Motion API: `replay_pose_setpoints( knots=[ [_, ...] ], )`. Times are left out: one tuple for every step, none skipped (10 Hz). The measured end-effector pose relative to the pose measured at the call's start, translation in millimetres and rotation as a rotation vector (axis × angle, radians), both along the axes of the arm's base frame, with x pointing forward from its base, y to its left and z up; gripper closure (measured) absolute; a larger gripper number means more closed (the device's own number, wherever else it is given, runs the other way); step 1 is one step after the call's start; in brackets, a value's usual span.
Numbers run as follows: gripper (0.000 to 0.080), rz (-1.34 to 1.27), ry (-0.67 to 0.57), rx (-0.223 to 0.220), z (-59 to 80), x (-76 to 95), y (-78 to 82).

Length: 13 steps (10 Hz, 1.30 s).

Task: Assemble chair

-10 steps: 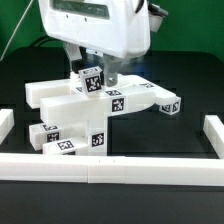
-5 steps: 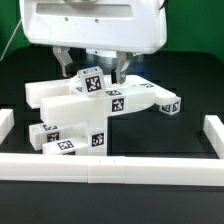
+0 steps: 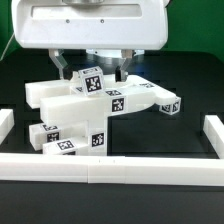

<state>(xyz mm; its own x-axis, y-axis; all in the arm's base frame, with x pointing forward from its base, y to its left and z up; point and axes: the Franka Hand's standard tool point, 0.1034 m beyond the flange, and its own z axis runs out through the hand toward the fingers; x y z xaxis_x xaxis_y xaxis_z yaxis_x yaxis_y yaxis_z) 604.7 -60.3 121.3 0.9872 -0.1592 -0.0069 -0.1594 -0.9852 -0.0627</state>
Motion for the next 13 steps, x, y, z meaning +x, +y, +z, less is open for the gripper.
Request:
replay_pose_setpoints(
  knots=[
    [0.0151,0.103,-0.006,-0.003,0.0,-0.1,-0.9],
    [0.0151,0.149,-0.008,-0.006,0.0,-0.2,-2.1],
    [0.0151,0.164,-0.008,-0.007,0.0,-0.3,-2.9],
    [0.027,0.164,-0.008,-0.007,0.0,-0.4,-3.0],
    [0.027,0.163,-0.008,-0.007,0.0,-0.4,-3.1],
    [0.0458,0.163,-0.008,-0.007,0.1,-0.3,-3.1],
    [0.0515,0.162,-0.008,-0.007,0.1,-0.3,-3.1],
    [0.0515,0.141,-0.007,-0.007,0.1,-0.3,-3.1],
    [0.0515,0.142,-0.007,-0.007,0.1,-0.3,-3.1],
    [0.0515,0.138,-0.007,-0.007,0.1,-0.3,-3.0],
    [0.0515,0.029,-0.001,-0.005,0.1,-0.2,-2.6],
    [0.0515,-0.063,0.005,-0.003,-0.2,-0.3,-2.7],
    [0.0515,-0.214,0.012,0.0,-0.4,0.5,-2.5]
  ],
)
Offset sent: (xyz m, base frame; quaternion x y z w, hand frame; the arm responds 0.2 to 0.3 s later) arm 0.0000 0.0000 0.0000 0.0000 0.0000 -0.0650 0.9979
